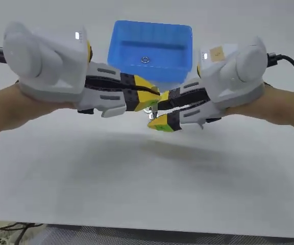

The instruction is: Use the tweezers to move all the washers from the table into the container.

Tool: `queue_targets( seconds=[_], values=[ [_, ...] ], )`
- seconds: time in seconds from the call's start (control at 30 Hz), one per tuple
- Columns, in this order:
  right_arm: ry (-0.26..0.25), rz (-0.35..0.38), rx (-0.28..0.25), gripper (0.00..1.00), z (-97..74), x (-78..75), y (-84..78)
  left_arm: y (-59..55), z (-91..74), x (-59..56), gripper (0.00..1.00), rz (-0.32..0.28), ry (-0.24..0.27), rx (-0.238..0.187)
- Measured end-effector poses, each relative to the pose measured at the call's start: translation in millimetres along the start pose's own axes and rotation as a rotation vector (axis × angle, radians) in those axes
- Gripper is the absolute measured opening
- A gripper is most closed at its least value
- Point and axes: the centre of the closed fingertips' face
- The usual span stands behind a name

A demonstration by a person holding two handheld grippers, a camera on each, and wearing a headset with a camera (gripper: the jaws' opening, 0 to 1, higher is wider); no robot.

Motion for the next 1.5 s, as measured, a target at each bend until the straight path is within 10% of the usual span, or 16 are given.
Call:
queue_targets(
  seconds=[0.63,0.93,1.5],
  values=[
    [-0.008,-0.116,0.049,0.09,-3.1,-2.1,-0.1,1.0,4.3,-4.7,0.09,0.017,0.014,0.039],
    [-0.015,-0.132,0.042,0.09,0.1,-1.3,1.7,0.7,1.0,-11.8,0.24,-0.001,0.01,0.052],
    [-0.052,-0.129,-0.036,0.09,-20.1,3.5,32.0,13.8,-48.0,-3.4,0.76,-0.131,0.162,-0.096]
  ],
)
Point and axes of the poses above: the centre of the closed fingertips' face, and the gripper's own axes: z roughly forward along the fingers, x roughly to its left, y roughly out of its top, and after that the axes turned 4 degrees about y, right-handed
